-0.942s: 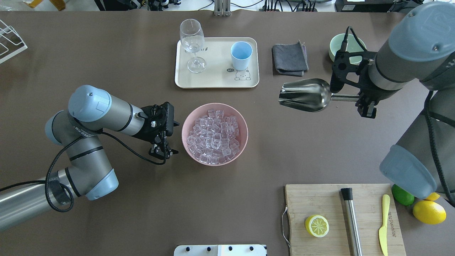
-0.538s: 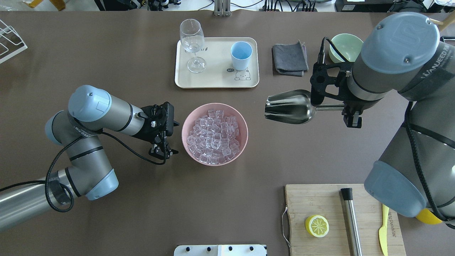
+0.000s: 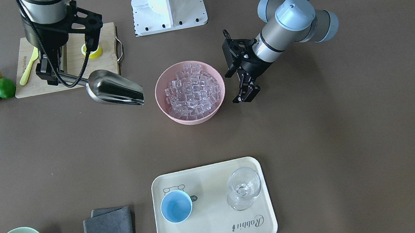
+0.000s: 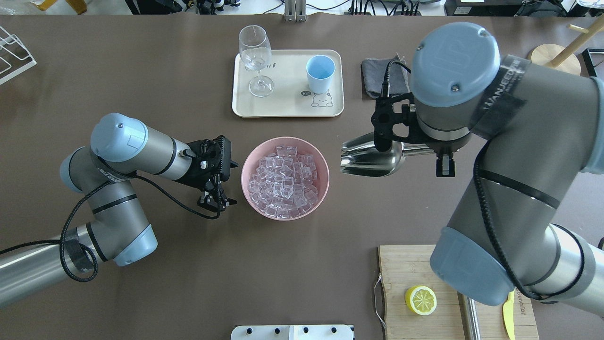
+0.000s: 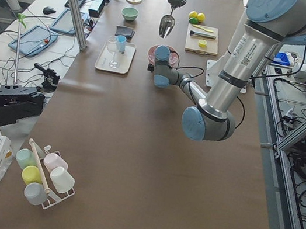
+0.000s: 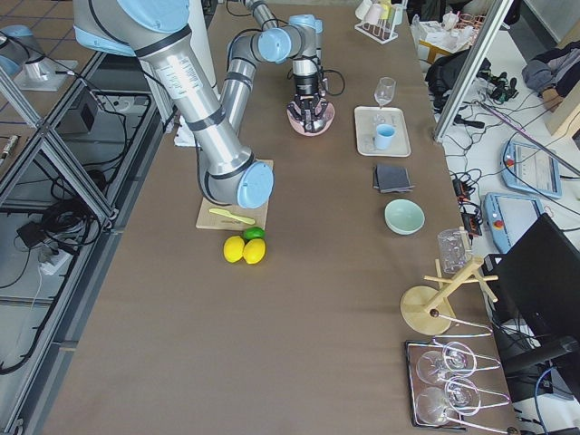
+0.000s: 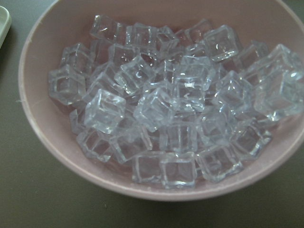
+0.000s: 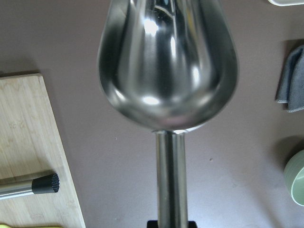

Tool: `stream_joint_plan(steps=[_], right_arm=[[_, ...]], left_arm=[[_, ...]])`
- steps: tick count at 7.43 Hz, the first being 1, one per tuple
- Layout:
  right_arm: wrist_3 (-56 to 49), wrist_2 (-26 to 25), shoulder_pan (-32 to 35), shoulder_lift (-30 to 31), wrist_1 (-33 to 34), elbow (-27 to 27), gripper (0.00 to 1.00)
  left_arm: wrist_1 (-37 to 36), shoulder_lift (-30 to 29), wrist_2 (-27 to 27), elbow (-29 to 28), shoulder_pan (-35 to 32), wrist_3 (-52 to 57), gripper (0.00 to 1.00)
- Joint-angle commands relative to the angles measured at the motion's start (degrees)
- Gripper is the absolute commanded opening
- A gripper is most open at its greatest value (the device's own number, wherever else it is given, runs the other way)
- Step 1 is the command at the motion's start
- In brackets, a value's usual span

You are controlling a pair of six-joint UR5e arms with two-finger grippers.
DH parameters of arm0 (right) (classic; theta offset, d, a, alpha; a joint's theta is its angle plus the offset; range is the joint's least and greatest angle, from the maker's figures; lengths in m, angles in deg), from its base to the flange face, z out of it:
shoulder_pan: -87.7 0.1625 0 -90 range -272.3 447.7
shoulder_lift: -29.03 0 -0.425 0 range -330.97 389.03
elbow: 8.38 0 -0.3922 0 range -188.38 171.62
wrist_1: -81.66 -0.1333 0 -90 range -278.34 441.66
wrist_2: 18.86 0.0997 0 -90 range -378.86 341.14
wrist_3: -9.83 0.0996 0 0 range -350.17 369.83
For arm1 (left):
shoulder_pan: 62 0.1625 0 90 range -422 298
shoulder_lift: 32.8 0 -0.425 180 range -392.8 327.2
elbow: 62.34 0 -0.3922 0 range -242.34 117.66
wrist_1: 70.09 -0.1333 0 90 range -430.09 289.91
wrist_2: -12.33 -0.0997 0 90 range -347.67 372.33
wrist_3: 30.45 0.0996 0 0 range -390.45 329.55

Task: Put ice in cup with scoop
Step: 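Carry the scoop over the pink bowl while the left gripper holds the bowl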

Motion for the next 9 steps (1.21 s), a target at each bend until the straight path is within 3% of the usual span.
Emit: stream_joint_plan(steps=[1, 5, 9], right_arm=[[-0.17, -3.11, -4.11, -9.9, 8.23, 7.8, 0.0], [-0.17, -3.56, -5.7, -13.97, 13.6, 9.32, 0.0], [0.1, -5.24, -7.12, -15.46, 13.44, 13.97, 0.0]], left_arm=[[0.0, 0.0, 0.0, 0.0, 0.0, 0.01, 0.99], [0.0, 0.0, 0.0, 0.0, 0.0, 0.01, 0.99], [0.0, -0.09, 0.0, 0.09, 0.0, 0.01, 0.99]])
